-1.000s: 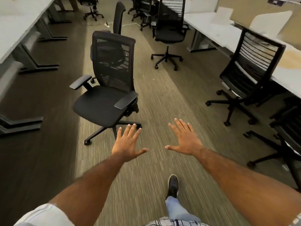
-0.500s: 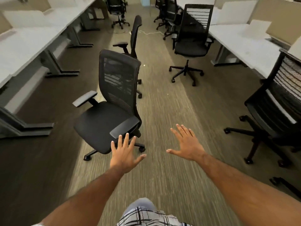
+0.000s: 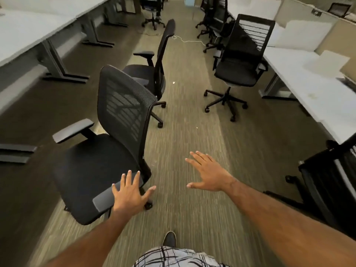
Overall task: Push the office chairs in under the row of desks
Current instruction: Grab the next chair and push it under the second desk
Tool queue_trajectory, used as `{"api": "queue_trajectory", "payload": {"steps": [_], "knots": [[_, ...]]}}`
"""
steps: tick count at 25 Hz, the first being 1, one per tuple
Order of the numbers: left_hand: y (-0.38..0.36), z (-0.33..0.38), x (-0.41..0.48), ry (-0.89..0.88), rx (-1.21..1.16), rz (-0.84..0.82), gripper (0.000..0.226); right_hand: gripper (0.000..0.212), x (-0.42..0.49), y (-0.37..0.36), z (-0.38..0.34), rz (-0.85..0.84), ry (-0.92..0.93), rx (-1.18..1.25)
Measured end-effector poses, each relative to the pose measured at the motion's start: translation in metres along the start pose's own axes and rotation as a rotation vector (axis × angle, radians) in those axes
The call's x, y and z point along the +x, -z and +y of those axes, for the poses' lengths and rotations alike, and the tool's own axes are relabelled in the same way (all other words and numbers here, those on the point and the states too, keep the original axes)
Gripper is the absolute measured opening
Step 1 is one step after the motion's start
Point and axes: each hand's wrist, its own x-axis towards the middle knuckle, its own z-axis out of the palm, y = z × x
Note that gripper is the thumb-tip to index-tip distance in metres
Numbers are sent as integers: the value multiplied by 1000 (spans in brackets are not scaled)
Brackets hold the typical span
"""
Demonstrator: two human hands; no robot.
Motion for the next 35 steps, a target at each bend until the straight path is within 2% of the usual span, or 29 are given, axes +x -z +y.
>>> {"api": "queue_trajectory", "payload": {"steps": [10, 14, 17, 20, 24, 26, 30, 35], "knots": [[23, 60, 107, 456, -275, 52, 112, 86, 207, 81, 113, 32, 330, -47], [55, 99, 151, 603, -380, 157, 99, 85, 297, 119, 143, 73, 503, -58], [92, 136, 187, 661, -567, 269, 101, 83, 348, 154, 154, 69, 623, -78], [131, 168, 229, 643, -667, 418, 95, 82, 394, 186, 149, 88, 739, -115], [175, 182, 288, 636, -730, 432, 101, 82, 456, 224, 126, 125, 891, -120], [191, 175, 320, 700, -692, 425, 97, 81, 485, 238, 113, 121, 935, -118], [200, 161, 370, 965, -649, 378, 94, 82, 530, 259, 90, 101, 1014, -178], [179, 164, 379, 1002, -567, 378, 95, 92, 571, 271, 61, 31, 1152, -263]]}}
